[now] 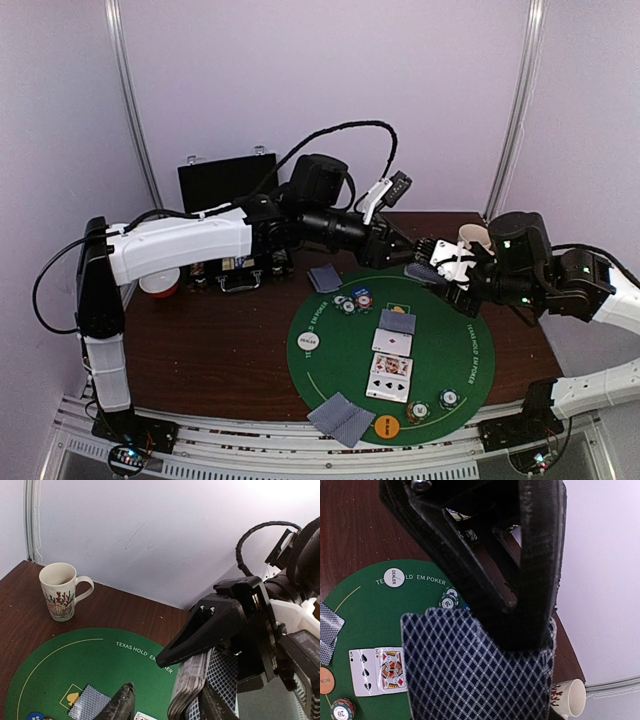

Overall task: Distribute texas hold em gaming equipment
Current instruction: Pick up the poker card from the face-down deck piles, then distribute the poker card in the community card area, then place the poker card on the poker table mat.

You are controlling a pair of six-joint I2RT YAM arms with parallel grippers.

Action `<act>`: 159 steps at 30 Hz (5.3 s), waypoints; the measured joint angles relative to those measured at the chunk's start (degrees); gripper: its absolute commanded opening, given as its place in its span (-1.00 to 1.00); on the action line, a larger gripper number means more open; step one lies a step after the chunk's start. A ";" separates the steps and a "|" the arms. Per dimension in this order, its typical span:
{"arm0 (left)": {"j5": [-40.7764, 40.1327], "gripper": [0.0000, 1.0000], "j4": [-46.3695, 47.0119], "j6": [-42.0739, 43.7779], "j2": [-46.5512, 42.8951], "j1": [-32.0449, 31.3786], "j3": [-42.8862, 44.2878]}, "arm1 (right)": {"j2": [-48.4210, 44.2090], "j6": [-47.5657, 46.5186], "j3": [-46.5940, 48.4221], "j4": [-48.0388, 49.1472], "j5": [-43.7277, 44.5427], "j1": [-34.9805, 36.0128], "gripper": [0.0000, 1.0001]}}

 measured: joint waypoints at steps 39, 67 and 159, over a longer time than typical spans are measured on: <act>0.37 -1.00 -6.47 4.59 -4.09 1.40 -1.33 | -0.42 -0.07 -0.09 0.02 1.68 -0.28 -0.11; 4.85 -1.00 0.39 4.15 19.85 14.53 16.02 | -1.77 -0.50 -1.60 -0.28 1.60 -0.24 -0.11; -17.92 0.76 0.02 10.82 -31.36 23.06 -28.79 | 23.34 12.55 -16.52 7.06 -6.88 -36.06 -0.12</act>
